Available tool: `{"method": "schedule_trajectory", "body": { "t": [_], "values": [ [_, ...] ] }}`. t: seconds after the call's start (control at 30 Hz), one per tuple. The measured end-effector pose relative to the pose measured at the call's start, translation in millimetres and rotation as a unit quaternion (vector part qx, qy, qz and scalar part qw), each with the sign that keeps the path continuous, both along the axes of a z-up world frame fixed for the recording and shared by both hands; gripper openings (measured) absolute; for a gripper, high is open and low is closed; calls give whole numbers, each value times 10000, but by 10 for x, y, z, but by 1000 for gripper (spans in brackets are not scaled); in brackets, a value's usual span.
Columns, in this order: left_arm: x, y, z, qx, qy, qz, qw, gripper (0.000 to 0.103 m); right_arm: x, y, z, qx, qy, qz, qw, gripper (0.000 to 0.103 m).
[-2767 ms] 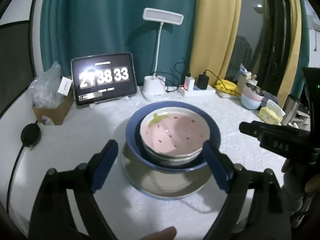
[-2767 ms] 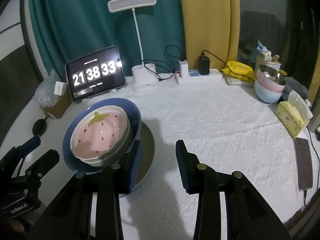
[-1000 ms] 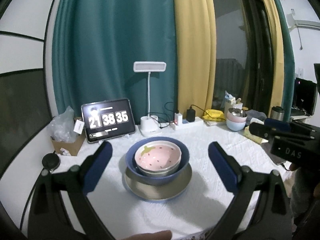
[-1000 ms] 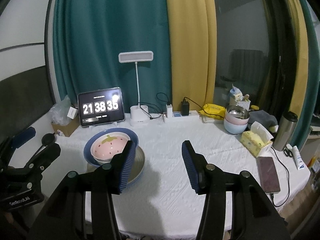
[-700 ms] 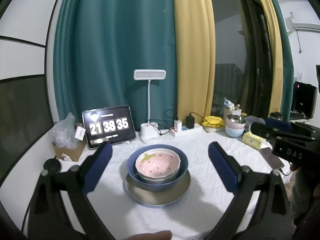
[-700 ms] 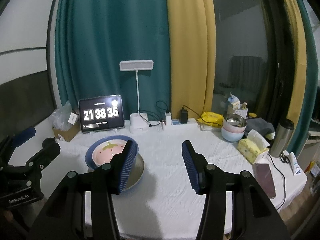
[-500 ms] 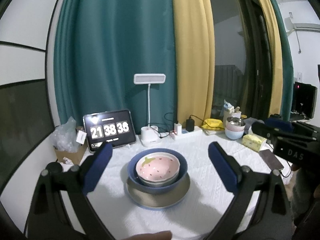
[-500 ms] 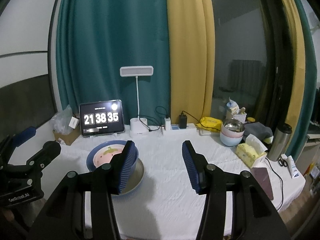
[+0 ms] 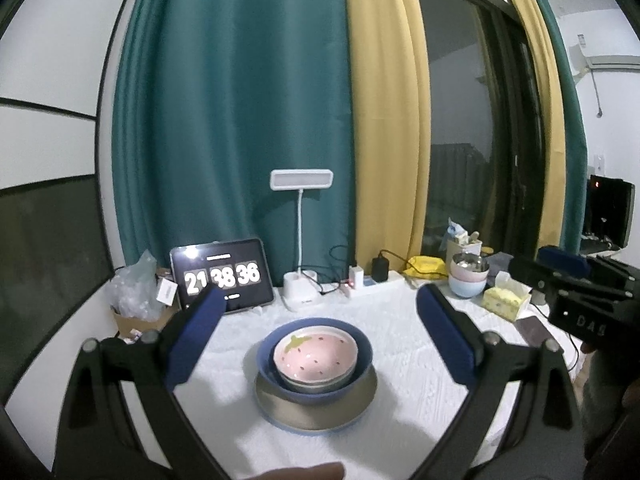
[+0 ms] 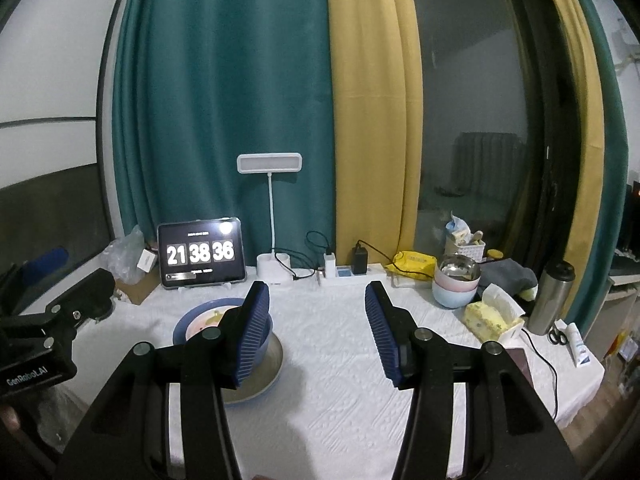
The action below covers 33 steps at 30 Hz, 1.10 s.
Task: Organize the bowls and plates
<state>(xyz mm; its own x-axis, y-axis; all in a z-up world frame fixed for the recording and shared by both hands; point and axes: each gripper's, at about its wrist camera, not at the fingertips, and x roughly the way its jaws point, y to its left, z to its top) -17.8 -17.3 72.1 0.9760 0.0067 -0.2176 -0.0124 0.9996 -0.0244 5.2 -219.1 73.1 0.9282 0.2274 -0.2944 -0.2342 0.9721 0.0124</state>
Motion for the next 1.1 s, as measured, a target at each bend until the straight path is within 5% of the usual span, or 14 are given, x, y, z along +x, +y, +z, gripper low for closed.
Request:
{"method": "schedule_trajectory", "body": {
  "t": [1.1],
  "values": [
    [11,2,84,-38,-57,70,10000,98,-20,2,65,-17,-78,-16,10000,54]
  ]
}}
